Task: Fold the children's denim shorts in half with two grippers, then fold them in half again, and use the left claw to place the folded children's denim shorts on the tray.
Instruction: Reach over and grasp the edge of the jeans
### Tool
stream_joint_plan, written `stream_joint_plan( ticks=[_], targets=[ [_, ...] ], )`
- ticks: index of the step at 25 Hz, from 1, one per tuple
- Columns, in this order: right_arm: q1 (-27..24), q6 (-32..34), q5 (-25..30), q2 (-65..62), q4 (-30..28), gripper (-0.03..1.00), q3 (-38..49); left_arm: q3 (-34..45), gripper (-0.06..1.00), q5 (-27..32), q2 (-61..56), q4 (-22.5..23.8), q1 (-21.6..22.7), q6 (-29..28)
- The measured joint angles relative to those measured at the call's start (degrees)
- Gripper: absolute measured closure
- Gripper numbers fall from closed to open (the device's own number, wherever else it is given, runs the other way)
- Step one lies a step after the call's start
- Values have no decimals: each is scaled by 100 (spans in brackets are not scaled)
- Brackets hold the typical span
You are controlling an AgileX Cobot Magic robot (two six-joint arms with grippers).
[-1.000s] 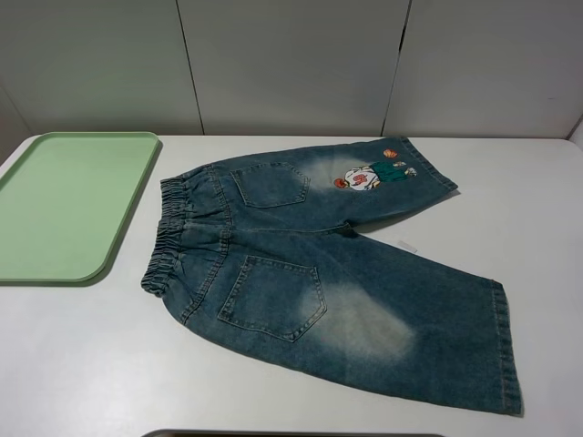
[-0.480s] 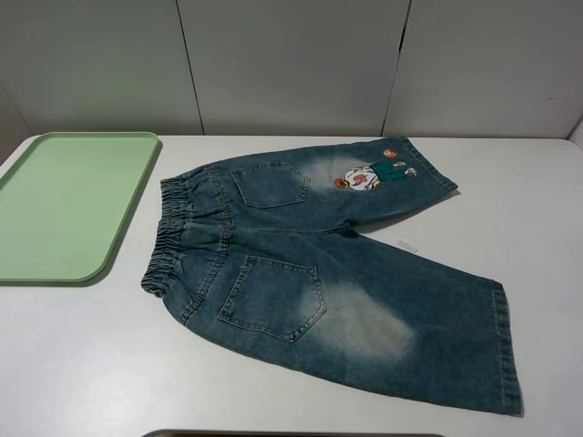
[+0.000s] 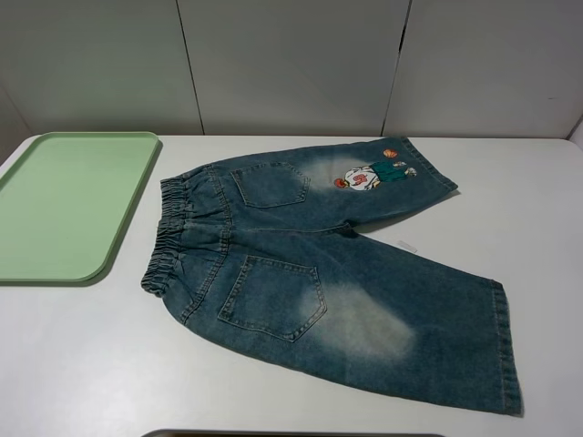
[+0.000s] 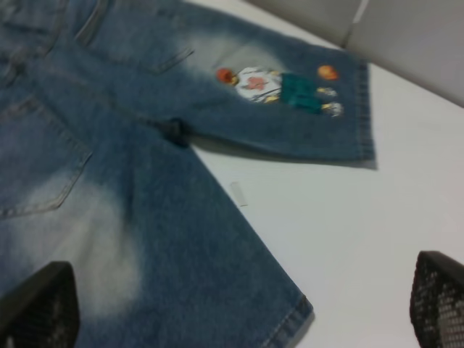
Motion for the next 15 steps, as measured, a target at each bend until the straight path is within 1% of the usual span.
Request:
stream_joint_plan(
  ticks=[2,4,9,12,15],
  targets=[
    [217,-168,-66,321,-148,27,-44,-149,6,5,435,-86,-120,360],
    [461,-272,-97,598,-425,27,-43,-282,6,5,928,-122,-273,721],
    [1263,-324,-54,1292,-1406,27,-43,-346,6,9,2062,-146,-734,1590],
    [1689,-324,8,1712,-1823,27,-37,-346,6,9,2708,-146,-1075,1901],
    [1998,-324,-26,2134,-2081,27,70,-346,6,9,3289,-42,-1300,2074]
  ],
)
